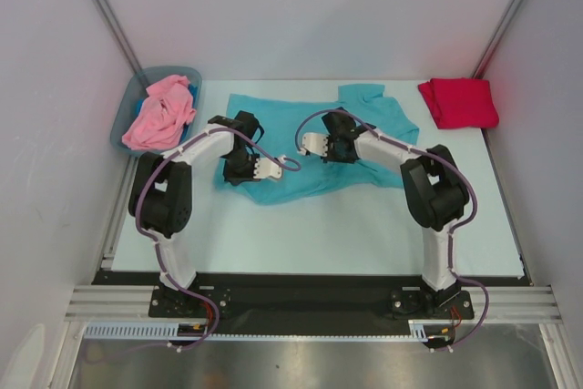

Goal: Fold and stack the t-shirts
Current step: Flatten the tshirt out

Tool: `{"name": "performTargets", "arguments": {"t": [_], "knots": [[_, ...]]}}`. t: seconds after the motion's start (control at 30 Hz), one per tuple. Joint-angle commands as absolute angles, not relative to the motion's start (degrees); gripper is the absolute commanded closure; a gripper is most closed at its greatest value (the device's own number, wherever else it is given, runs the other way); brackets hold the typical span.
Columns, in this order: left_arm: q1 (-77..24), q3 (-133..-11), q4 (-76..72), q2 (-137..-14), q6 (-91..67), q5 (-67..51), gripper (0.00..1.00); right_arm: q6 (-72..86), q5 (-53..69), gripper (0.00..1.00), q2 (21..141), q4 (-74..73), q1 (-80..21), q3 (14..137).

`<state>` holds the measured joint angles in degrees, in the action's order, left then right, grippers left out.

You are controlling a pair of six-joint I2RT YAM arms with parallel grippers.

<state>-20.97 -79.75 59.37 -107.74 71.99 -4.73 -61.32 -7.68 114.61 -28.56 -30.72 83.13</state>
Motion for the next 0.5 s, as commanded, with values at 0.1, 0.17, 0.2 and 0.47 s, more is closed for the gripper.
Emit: {"name": "performTargets", "arguments": {"t": [0.1, 0.17, 0.2, 0.47], "knots": [[-21.53, -82.09, 59.50, -108.02, 71.81, -6.24, 1.00, -59.68, -11.16, 0.50, 118.30, -27.68, -30.94, 86.66], [-21.53, -81.91, 59.50, -107.93, 71.98, -5.98, 1.00, -58.89, -10.64, 0.41, 117.43, -28.65, -30.32, 86.83], [-21.53, -81.83, 59.41, -107.84, 72.16, -5.98, 1.00, -57.93, -10.37, 0.39, 117.07, -29.87, -29.71, 87.01], [-21.53, -81.83, 59.41, -108.10, 72.16, -5.80, 1.00, -55.20, -9.93, 0.39, 110.31, -33.84, -23.83, 87.63]]}}
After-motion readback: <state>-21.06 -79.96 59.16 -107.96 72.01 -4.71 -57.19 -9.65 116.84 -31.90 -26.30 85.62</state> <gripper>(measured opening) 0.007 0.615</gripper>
